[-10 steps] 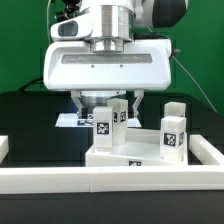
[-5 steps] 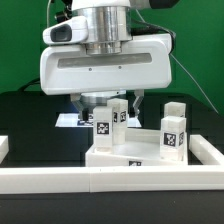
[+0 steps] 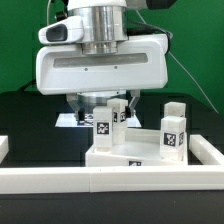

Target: Assemble square table

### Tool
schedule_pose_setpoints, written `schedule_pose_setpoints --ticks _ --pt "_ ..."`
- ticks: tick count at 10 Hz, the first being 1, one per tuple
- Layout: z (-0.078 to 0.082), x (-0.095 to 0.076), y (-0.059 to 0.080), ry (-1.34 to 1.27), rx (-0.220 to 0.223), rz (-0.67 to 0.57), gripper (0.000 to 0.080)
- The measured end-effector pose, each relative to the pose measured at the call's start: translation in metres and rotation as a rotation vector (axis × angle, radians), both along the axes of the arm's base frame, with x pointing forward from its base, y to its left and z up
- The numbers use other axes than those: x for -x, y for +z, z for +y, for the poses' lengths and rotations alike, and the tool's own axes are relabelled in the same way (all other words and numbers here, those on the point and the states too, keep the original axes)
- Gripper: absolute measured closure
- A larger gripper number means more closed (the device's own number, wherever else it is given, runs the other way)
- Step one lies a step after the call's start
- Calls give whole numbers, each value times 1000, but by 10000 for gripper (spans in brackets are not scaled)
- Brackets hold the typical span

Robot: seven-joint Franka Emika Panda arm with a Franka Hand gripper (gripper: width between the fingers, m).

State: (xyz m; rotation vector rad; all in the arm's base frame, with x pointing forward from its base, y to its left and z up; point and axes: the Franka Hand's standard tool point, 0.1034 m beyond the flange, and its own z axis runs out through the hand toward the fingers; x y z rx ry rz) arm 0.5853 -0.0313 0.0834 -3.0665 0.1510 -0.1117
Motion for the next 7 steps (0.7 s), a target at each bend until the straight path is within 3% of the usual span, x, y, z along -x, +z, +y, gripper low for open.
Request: schedule_pose_setpoints --ticks 2,4,7 --pt "-2 0 0 -1 0 0 175" --pt "-2 0 -1 -2 0 1 514" --pt "-2 0 -1 -30 -2 2 509"
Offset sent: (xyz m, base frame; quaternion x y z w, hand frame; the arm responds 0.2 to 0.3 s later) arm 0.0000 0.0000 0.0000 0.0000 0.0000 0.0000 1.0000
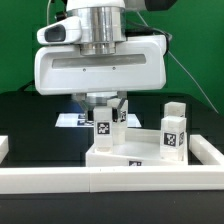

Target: Assemble square table

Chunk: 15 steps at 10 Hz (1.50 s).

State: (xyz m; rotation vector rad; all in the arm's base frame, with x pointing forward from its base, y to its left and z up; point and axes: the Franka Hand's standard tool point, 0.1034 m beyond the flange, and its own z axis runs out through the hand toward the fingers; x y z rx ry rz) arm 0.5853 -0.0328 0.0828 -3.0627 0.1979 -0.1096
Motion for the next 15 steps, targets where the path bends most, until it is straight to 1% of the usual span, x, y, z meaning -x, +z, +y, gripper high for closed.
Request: schedule_pose_setpoints --ticks 2,4,5,6,8,11,14,15 --pt "0 0 0 -28 -5 0 509" --pt "7 0 -1 -412 -46 23 509" --pt "9 0 -1 -473 -52 28 509" --pt "10 -1 -2 -614 -66 36 509" --pt "13 -2 -2 -797 -80 41 509" --pt "24 -2 -2 -1077 -103 72 509" --pt "26 -2 -3 -1158 -116 89 509" --pt "26 -2 -3 -1150 -116 88 509"
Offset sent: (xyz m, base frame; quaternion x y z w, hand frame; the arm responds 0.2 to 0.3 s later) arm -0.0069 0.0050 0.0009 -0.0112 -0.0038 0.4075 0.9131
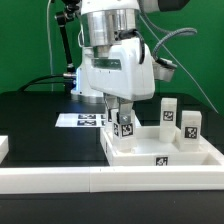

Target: Assemble square table

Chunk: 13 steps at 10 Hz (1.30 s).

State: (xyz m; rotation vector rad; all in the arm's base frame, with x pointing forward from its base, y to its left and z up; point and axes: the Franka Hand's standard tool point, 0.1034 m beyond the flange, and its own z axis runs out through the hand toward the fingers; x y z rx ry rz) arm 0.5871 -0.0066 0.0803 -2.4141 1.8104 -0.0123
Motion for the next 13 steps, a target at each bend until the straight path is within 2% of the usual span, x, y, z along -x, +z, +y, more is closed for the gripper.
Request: schedule_pose_setpoints --ticks 1,2,3,4,6,10,13 --pt "0 0 0 5 0 0 331" --pt "1 0 0 50 3 -4 331" --pt "4 0 0 104 7 -12 192" --pt "5 -1 0 168 14 -23 163" --pt "10 -1 0 390 31 -47 152" --pt "11 -2 0 641 58 -70 151" --pt "18 -1 -1 934 100 -82 151"
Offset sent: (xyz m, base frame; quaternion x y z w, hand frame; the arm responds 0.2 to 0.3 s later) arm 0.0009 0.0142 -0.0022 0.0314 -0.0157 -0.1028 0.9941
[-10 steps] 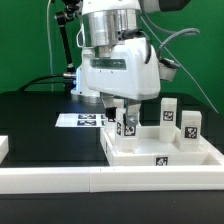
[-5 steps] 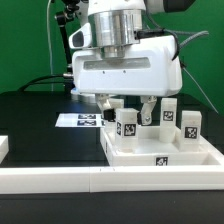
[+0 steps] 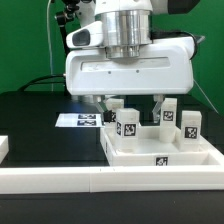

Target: Assemble square table

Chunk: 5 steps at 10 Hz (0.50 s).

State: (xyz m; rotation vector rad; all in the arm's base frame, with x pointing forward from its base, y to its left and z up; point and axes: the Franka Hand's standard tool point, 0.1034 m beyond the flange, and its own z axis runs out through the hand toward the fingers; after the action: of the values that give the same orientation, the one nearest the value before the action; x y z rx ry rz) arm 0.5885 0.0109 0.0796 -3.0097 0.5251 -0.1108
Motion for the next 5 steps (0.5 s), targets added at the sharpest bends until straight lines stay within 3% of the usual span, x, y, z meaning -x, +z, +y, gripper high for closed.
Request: schedule_pose_setpoints --ticks 5 --pt "-3 0 0 407 49 -25 151"
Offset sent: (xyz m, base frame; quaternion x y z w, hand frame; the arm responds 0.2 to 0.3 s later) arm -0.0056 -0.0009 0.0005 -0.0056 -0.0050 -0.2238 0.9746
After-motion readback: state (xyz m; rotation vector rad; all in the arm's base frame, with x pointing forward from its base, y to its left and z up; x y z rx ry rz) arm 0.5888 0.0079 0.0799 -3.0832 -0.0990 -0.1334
